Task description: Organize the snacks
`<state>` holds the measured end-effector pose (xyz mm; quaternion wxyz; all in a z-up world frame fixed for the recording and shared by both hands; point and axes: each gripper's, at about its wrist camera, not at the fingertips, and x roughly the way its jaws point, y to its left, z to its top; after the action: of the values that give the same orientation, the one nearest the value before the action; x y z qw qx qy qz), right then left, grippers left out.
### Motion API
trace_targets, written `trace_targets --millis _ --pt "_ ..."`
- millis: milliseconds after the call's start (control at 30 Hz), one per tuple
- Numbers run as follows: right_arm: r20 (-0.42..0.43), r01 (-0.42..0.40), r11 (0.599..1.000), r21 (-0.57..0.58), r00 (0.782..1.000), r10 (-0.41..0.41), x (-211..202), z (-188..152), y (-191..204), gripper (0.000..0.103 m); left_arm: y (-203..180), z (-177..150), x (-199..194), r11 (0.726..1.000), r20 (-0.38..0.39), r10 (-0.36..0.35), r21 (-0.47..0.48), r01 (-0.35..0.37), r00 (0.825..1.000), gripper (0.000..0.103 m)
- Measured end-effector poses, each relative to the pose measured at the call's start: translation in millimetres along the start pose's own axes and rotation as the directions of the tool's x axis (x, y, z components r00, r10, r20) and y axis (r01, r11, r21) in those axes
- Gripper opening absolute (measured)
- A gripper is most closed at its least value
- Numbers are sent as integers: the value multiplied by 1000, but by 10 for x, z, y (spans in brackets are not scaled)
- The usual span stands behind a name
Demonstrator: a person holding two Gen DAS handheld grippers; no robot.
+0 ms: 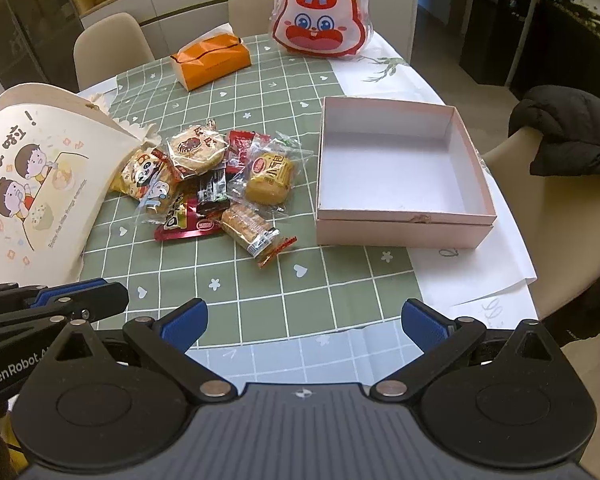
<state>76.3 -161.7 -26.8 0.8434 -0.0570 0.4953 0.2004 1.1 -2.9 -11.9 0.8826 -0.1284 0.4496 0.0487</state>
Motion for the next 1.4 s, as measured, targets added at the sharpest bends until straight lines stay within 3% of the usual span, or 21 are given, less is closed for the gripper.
trace_targets --millis 1400 --pt "-34 10 1000 9 999 -9 76 -17 29 103 71 6 88 1000 -51 -15 -19 14 999 17"
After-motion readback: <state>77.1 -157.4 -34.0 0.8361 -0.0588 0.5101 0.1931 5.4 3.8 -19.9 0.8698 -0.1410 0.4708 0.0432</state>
